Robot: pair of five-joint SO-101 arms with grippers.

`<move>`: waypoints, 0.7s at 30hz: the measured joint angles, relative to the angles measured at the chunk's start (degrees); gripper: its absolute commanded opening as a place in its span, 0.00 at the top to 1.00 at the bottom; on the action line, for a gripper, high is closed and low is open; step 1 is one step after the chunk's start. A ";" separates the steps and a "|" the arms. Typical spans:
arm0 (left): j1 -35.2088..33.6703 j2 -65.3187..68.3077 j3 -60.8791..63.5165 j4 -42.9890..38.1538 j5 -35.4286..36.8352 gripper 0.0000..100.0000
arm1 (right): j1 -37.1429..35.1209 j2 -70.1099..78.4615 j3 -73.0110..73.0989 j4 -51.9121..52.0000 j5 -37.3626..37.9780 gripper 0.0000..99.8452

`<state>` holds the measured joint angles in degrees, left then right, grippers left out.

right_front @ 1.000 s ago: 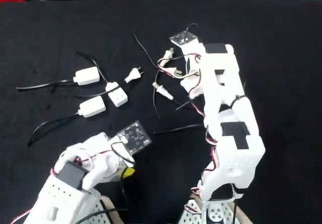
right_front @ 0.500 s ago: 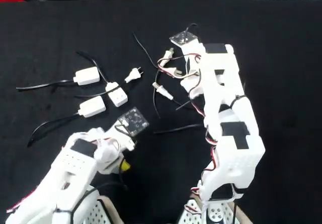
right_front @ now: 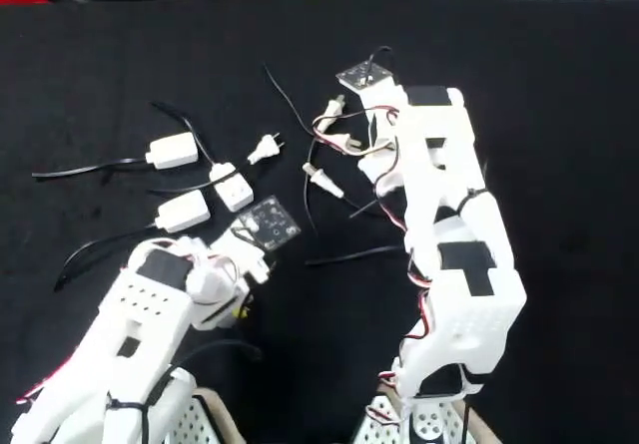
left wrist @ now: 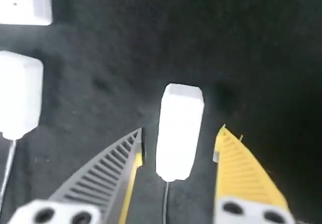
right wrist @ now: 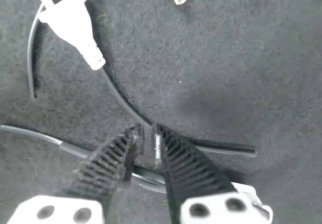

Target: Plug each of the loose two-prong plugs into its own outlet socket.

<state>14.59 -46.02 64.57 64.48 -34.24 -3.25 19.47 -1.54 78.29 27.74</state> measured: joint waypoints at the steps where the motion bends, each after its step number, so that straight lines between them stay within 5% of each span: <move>1: 0.00 0.00 -0.79 0.97 0.09 0.77 | 0.00 0.00 0.00 0.00 0.00 0.96; 12: -9.67 0.00 -2.55 -0.53 -9.58 0.77 | 0.00 3.87 0.00 0.00 0.00 0.96; 21: -13.63 0.00 -2.90 -4.40 -10.37 0.77 | 0.00 4.04 0.00 0.00 0.00 0.96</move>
<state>0.97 -46.02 61.67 60.09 -44.62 -3.25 23.52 -1.54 78.29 27.74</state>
